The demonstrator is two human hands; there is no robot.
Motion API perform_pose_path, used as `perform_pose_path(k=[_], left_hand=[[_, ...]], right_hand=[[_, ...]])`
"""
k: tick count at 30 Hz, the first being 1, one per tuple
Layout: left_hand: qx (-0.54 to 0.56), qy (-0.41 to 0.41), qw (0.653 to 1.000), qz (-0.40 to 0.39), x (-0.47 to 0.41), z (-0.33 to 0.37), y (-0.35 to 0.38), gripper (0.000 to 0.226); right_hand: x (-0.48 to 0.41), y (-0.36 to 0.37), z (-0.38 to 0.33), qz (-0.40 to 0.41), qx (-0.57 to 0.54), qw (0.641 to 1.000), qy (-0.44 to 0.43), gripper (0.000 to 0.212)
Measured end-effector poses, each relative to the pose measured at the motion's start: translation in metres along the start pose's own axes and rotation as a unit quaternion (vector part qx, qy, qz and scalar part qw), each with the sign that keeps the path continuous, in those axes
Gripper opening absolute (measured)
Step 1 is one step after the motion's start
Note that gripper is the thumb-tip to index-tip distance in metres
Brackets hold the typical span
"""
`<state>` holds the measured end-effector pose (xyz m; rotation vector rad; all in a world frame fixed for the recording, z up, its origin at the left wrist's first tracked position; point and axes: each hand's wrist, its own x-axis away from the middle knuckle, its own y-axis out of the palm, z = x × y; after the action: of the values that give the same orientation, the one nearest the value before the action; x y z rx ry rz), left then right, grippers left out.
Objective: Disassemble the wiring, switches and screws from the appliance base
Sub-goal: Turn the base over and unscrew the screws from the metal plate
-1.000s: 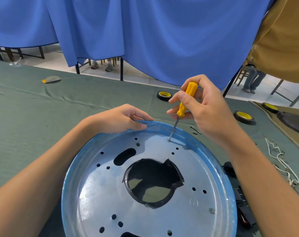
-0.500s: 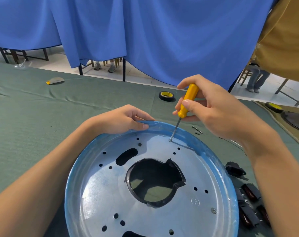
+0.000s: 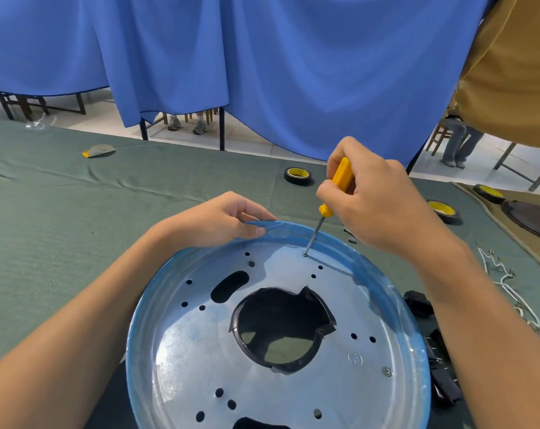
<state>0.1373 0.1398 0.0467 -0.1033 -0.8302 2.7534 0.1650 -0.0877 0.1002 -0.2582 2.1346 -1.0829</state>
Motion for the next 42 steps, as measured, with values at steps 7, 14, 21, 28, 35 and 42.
perform_pose_path(k=[7,14,21,28,35,42], left_hand=[[-0.013,-0.005,1.0,0.023,0.002,0.001,0.003,0.026],[-0.011,-0.011,0.999,0.029,0.004,0.003,0.004,0.027],[-0.01,-0.014,1.0,0.025,0.003,0.002,0.004,0.027],[-0.003,-0.011,1.0,0.018,0.004,0.002,0.003,0.027],[0.007,-0.006,1.0,0.011,0.002,-0.001,0.004,0.027],[0.007,-0.005,1.0,0.013,0.002,-0.003,0.003,0.028]], right_hand=[[0.001,0.0,-0.007,0.015,0.032,0.999,-0.004,0.023],[0.0,-0.002,-0.015,-0.034,0.042,0.998,0.025,0.024],[0.001,-0.002,-0.015,-0.026,0.018,0.998,0.05,0.018],[0.004,0.006,-0.017,0.01,0.032,0.999,0.01,0.032],[0.002,0.005,-0.01,-0.008,0.041,0.999,-0.005,0.02],[0.002,0.001,-0.011,0.024,0.058,0.998,-0.001,0.018]])
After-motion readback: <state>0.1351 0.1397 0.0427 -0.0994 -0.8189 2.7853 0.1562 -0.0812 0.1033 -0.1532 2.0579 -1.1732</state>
